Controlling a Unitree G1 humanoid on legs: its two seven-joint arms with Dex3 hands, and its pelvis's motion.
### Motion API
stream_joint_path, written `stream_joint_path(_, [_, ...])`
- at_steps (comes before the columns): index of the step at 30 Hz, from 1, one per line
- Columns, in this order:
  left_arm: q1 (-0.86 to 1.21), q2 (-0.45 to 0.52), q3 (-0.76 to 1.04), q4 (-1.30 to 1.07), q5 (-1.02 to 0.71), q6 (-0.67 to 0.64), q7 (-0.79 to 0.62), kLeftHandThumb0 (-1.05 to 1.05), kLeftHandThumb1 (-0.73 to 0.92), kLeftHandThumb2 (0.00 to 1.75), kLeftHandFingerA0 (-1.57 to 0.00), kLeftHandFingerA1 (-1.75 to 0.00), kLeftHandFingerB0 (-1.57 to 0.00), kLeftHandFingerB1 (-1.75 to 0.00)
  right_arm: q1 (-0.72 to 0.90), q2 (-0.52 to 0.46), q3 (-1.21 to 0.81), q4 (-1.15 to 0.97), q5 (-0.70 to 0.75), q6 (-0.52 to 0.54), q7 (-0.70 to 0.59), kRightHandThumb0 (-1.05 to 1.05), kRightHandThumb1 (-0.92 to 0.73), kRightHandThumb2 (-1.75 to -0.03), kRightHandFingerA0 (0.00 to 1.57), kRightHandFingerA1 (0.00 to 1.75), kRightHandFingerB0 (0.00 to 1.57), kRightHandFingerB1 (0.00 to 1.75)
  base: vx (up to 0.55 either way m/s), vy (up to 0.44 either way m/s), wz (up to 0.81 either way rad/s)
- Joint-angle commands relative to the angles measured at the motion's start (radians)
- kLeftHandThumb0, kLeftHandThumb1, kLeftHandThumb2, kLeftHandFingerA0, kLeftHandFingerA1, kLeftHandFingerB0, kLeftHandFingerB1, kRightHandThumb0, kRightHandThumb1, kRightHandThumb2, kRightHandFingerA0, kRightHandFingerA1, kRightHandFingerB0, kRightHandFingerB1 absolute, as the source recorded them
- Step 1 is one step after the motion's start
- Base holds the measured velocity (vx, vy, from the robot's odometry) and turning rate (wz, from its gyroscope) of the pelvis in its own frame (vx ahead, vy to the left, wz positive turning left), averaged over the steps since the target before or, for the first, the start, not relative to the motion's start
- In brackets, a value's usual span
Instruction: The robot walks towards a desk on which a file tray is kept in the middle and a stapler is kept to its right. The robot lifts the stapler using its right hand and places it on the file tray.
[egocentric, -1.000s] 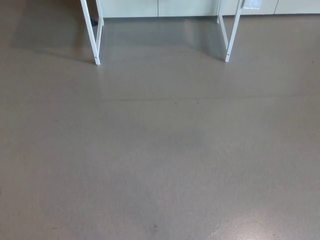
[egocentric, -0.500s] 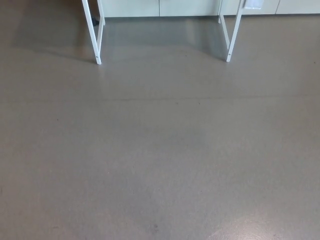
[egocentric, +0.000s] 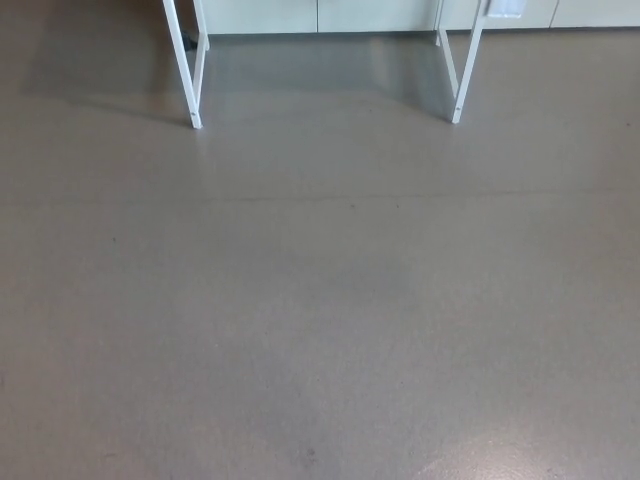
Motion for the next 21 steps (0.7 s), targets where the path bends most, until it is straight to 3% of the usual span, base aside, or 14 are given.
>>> stream_joint_path(1, [0.007,0.017,-0.001,-0.006,-0.003,-0.039,0.004,-0.78,0.9,0.81,0.0,-0.72,0.0,-0.46,0.02,-0.03,0.013,-0.035,-0.018,0.038,0.008,-0.52,-0.57,-0.59,0.21,0.39,0.0,0.18,0.0,0.0,0.0])
stream_joint_path(4, [-0.005,0.016,-0.002,0.011,-0.001,-0.037,0.012,-0.78,0.91,0.81,-0.01,-0.74,0.0,-0.48,0.029,-0.029,0.01,-0.053,-0.009,0.043,0.008,-0.5,-0.57,-0.58,0.15,0.37,0.0,0.17,0.0,0.0,0.0])
stream_joint_path(5, [-0.01,0.016,-0.002,0.022,0.0,-0.038,0.016,-0.77,0.92,0.8,-0.01,-0.74,0.0,-0.46,0.027,-0.02,0.0,-0.05,0.004,0.039,0.006,-0.48,-0.37,-0.78,0.0,0.44,0.0,0.24,0.0,0.0,0.0])
stream_joint_path(7, [-0.012,0.016,-0.003,0.029,0.001,-0.042,0.017,-0.77,0.92,0.8,-0.01,-0.74,0.0,-0.46,0.021,-0.009,-0.013,-0.039,0.02,0.038,0.004,-0.48,-0.37,-0.78,0.0,0.44,0.0,0.24,0.0,0.0,0.0])
stream_joint_path(8, [-0.014,0.017,-0.004,0.032,0.003,-0.046,0.018,-0.77,0.92,0.81,-0.01,-0.75,0.0,-0.48,0.009,-0.005,-0.018,-0.004,0.024,0.013,0.004,-0.48,-0.49,-0.73,0.07,0.43,0.01,0.13,0.0,0.0,0.0])
stream_joint_path(10, [-0.001,0.015,0.001,0.026,-0.005,-0.059,0.002,-0.8,0.87,0.83,-0.01,-0.85,0.0,-0.54,0.006,-0.005,-0.019,0.01,0.019,-0.003,-0.005,-0.48,-0.49,-0.73,0.1,0.45,0.02,0.14,0.0,0.0,0.0])
stream_joint_path(11, [-0.001,0.015,0.003,0.028,-0.006,-0.061,0.004,-0.79,0.87,0.83,-0.02,-0.85,0.0,-0.54,0.005,-0.003,-0.02,0.01,0.019,-0.002,-0.006,-0.44,-0.58,-0.57,0.19,0.39,0.0,0.21,0.0,0.0,0.0])
stream_joint_path(13, [0.003,0.016,0.004,0.025,-0.007,-0.058,0.004,-0.8,0.86,0.83,-0.01,-0.86,0.0,-0.53,0.014,0.0,-0.025,-0.038,0.026,0.042,-0.004,-0.44,-0.58,-0.57,0.18,0.39,0.0,0.22,0.0,0.0,0.0])
stream_joint_path(15, [0.002,0.016,0.003,0.028,-0.005,-0.059,0.004,-0.78,0.87,0.82,-0.03,-0.77,0.0,-0.5,0.013,-0.008,-0.014,-0.02,0.011,0.013,0.002,-0.45,-0.59,-0.57,0.23,0.4,0.0,0.21,0.0,0.0,0.0])
stream_joint_path(21, [0.007,0.018,-0.006,0.015,0.001,-0.061,0.003,-0.81,0.89,0.81,-0.01,-0.78,0.0,-0.48,0.009,-0.016,-0.006,0.013,0.007,-0.015,0.014,-0.41,-0.58,-0.59,0.3,0.43,0.0,0.16,0.0,0.0,0.0])
